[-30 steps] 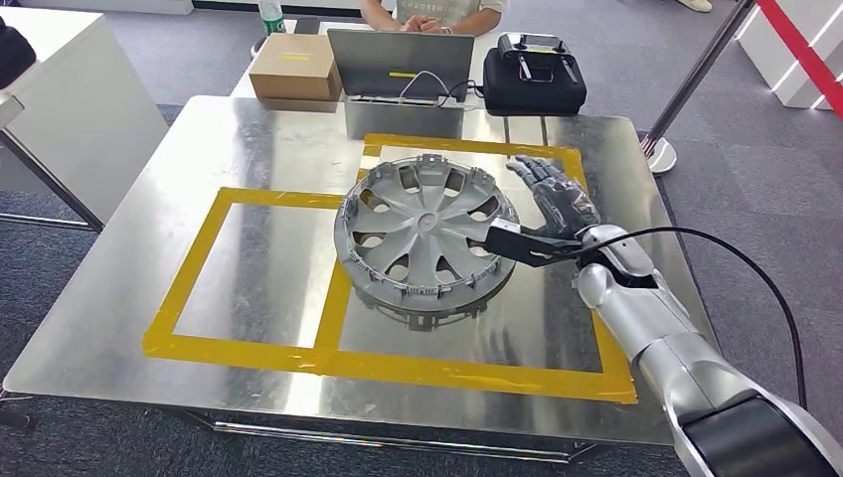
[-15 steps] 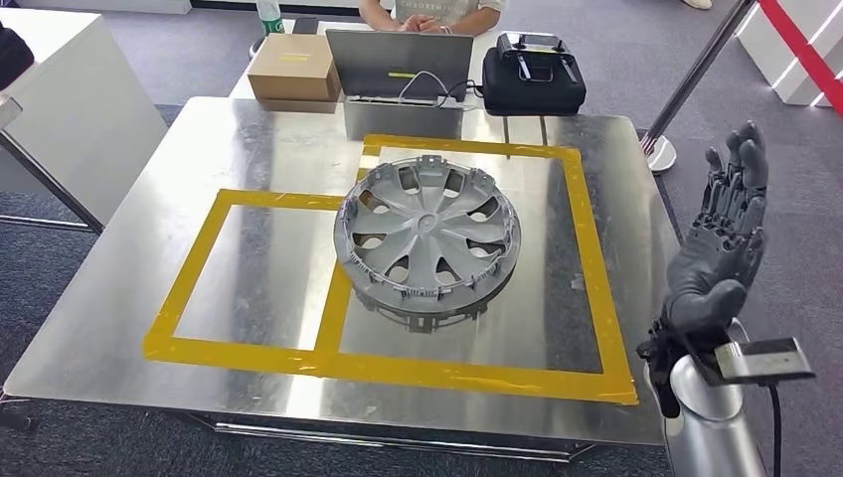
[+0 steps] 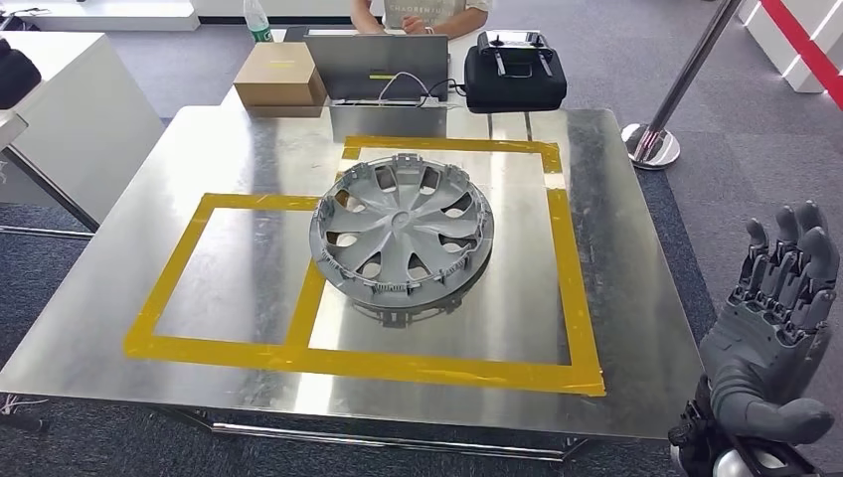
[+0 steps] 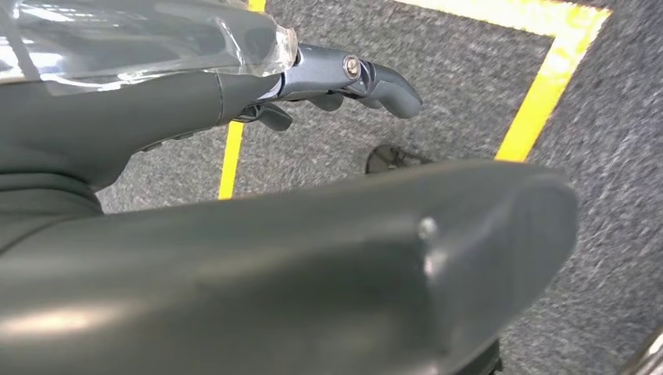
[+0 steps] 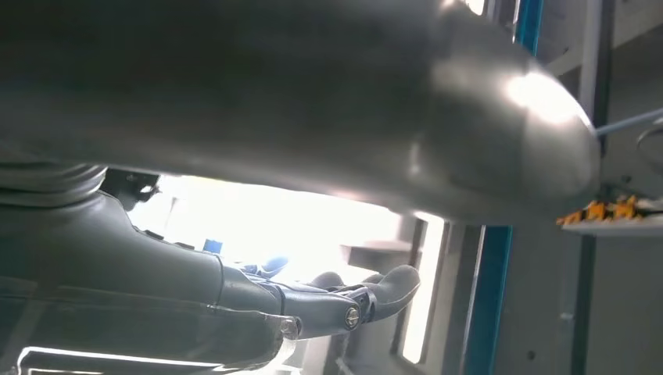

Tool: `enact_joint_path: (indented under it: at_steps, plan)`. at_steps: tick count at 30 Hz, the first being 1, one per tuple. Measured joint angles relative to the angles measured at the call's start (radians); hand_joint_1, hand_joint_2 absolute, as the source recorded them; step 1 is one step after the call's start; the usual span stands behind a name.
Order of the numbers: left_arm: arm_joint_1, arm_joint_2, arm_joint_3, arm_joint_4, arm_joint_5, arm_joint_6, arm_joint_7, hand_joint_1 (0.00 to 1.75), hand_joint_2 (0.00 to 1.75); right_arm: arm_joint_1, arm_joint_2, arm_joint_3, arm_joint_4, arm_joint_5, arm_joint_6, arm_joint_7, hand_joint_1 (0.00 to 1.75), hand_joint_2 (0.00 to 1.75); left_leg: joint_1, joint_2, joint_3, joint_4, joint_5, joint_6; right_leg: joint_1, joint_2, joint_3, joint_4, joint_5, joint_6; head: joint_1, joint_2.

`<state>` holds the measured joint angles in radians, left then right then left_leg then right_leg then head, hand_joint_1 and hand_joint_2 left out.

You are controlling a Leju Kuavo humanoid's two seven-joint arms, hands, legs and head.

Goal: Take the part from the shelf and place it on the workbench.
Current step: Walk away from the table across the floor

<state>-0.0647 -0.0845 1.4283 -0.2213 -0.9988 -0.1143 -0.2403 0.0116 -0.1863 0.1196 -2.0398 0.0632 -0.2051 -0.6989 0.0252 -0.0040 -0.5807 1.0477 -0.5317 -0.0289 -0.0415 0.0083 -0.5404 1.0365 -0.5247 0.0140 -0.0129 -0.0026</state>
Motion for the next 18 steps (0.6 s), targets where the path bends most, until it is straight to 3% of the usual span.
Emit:
enact_joint_path:
  at_steps: [3,4,5,6,9,10,13,14,15,18]
  plan:
    - [0.0,-0.006,-0.001,0.0,-0.013,-0.001,0.003,0.0,0.0,0.044,0.0,-0.039,-0.014,-0.002,0.012,0.0,0.0,0.0,-0.001,0.001,-0.074,0.187,-0.114,0.0,0.011,-0.003,-0.022,0.0,0.015,-0.02,-0.003,0.0]
    - [0.0,-0.007,-0.001,0.0,-0.016,-0.001,0.005,0.0,0.0,0.063,0.001,-0.052,-0.016,-0.001,0.02,0.0,0.0,0.0,-0.003,0.001,-0.089,0.234,-0.132,0.002,0.016,-0.004,-0.028,0.0,0.02,-0.023,-0.003,0.0]
    - [0.0,-0.008,-0.002,0.0,-0.017,-0.002,0.008,0.0,0.0,0.083,0.004,-0.067,-0.017,0.0,0.028,0.0,0.0,0.0,-0.005,0.001,-0.086,0.247,-0.131,0.007,0.02,-0.005,-0.033,0.0,0.024,-0.025,-0.003,0.0]
    - [0.0,-0.009,-0.003,0.0,-0.017,-0.002,0.01,0.0,0.0,0.103,0.008,-0.082,-0.018,-0.001,0.038,0.0,0.0,0.0,-0.009,0.001,-0.062,0.219,-0.112,0.015,0.025,-0.005,-0.038,0.0,0.028,-0.025,-0.003,0.0]
    - [-0.002,-0.006,-0.004,0.0,-0.017,0.001,0.012,0.0,0.0,0.152,0.024,-0.128,-0.02,-0.01,0.063,0.0,0.0,0.0,-0.029,-0.004,0.07,0.01,-0.045,0.053,0.033,-0.004,-0.047,0.0,0.042,-0.023,-0.002,0.0]
    - [-0.004,-0.004,-0.005,-0.001,-0.016,0.002,0.011,0.0,0.0,0.163,0.03,-0.14,-0.018,-0.015,0.074,0.0,0.0,0.0,-0.035,-0.004,0.096,-0.035,-0.035,0.059,0.033,-0.004,-0.048,-0.001,0.047,-0.02,-0.002,0.0]
    - [-0.006,0.0,-0.005,-0.001,-0.013,0.006,0.008,0.0,0.0,0.179,0.056,-0.171,-0.004,-0.027,0.115,0.0,0.0,0.0,-0.04,-0.002,0.098,-0.064,-0.018,0.061,0.029,-0.004,-0.054,-0.003,0.061,-0.001,-0.004,0.0]
    - [-0.007,0.001,-0.005,-0.002,-0.013,0.007,0.007,0.0,0.0,0.181,0.064,-0.181,0.004,-0.03,0.126,0.0,0.0,0.0,-0.038,0.0,0.092,-0.071,-0.009,0.064,0.028,-0.004,-0.058,0.002,0.054,0.005,-0.004,0.0]
    - [-0.007,0.002,-0.005,-0.002,-0.013,0.007,0.006,0.0,0.0,0.182,0.071,-0.191,0.011,-0.033,0.135,0.0,0.0,0.0,-0.035,0.002,0.084,-0.077,0.002,0.067,0.027,-0.005,-0.067,0.021,0.031,0.009,-0.001,0.0]
    - [-0.008,0.003,-0.004,-0.002,-0.019,0.004,0.005,0.0,0.0,0.182,0.089,-0.217,0.039,-0.041,0.159,0.0,0.0,0.0,-0.033,0.01,0.053,-0.081,0.029,0.073,0.027,-0.005,-0.109,0.172,-0.098,0.021,0.005,0.0]
